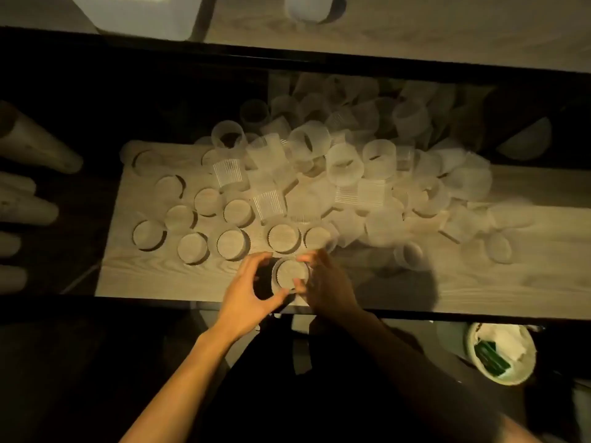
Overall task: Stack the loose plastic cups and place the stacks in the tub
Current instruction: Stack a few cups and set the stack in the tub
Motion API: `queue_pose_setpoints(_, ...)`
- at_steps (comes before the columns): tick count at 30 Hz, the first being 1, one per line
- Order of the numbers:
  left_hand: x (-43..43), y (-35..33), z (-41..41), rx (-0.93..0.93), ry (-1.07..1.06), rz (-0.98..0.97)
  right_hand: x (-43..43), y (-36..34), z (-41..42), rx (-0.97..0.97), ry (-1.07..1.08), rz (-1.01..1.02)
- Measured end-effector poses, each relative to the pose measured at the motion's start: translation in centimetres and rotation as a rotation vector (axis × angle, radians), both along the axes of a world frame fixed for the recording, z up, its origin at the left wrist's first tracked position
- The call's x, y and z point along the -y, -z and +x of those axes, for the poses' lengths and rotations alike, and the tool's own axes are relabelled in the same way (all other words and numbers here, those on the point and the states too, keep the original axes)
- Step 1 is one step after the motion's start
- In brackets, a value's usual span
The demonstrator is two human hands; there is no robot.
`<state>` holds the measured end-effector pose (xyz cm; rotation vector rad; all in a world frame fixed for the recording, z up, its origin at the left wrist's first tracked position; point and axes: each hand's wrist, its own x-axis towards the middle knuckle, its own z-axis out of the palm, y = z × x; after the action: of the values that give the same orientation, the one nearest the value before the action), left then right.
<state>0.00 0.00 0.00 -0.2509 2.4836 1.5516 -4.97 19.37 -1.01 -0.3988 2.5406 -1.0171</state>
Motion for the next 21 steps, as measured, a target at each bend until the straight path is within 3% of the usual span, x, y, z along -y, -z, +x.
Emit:
queue_pose_setpoints(4, 1.0, 2.1, 0.1, 0.097, 0.191, -0.166, 0.4, 1.2, 1.0, -0.037, -0.104, 0.159)
queue_pose_setpoints(8, 1.1, 4.0, -0.4, 0.090, 0.260, -0.256, 0.3, 1.6, 1.2, -0.064, -0.152, 0.133)
queue_pose_setpoints(12, 1.2, 4.5, -0.3, 0.042, 0.255, -0.294, 1.1, 2.1, 1.7, -0.041, -0.161, 0.140)
queue_pose_setpoints(21, 2.1, 0.5, -0.9, -0.121, 0.155, -0.282, 1.2, -0.3, -0.5, -0.199, -0.141, 0.060)
